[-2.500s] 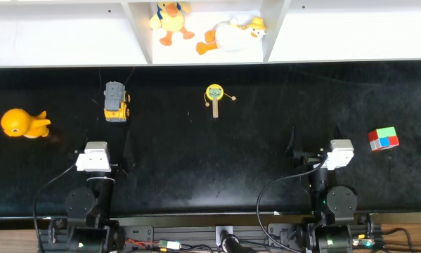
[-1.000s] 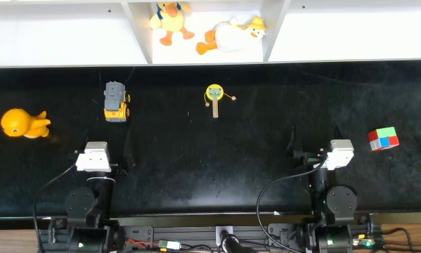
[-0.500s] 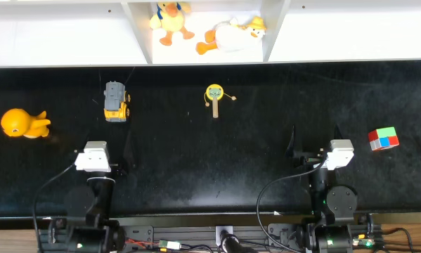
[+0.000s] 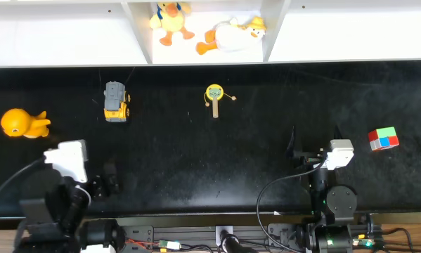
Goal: Store Toys
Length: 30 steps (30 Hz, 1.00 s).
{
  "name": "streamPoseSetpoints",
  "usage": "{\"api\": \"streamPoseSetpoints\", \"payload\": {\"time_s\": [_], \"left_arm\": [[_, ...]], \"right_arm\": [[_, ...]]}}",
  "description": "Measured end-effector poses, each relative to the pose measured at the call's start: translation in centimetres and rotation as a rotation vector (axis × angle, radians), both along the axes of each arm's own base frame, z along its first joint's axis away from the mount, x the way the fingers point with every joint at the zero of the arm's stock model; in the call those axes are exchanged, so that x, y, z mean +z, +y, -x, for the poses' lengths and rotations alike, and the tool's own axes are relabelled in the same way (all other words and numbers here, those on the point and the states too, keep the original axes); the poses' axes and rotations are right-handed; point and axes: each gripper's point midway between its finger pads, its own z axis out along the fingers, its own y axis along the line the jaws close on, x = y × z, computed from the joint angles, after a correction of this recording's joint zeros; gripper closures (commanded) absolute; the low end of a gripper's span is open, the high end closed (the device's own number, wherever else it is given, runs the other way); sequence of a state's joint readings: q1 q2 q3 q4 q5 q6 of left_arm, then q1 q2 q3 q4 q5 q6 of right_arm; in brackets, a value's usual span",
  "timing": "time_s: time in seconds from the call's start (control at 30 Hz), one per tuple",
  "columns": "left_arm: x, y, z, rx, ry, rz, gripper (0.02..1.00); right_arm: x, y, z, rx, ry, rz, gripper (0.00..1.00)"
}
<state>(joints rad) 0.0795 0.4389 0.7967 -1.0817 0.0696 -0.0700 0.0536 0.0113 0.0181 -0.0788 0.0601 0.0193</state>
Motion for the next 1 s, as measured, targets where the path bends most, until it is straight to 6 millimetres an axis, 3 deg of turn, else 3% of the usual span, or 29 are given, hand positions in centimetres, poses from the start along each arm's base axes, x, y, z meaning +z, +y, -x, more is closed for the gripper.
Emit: {"api": "streamPoseSetpoints", "payload": {"time_s": [0.2, 0.4, 0.73, 1.0], "left_arm": [[0.3, 1.9, -0.6, 0.017, 0.047, -0.046, 0.023], [0.2, 4.0, -3.3, -0.018, 0.040, -0.033, 0.023], [-1.9, 8.0, -6.3, -0.096, 0.060, -0.027, 0.023], [-2.8, 12.2, -4.5, -0.087, 0.085, -0.152, 0.025]], "right_arm": [[0.0, 0.0, 0.0, 0.000, 0.000, 0.000, 0.005], [0.0, 0.0, 0.0, 0.000, 0.000, 0.000, 0.007], [0.0, 0.0, 0.0, 0.000, 0.000, 0.000, 0.005], [0.0, 0.0, 0.0, 0.000, 0.000, 0.000, 0.007]]}}
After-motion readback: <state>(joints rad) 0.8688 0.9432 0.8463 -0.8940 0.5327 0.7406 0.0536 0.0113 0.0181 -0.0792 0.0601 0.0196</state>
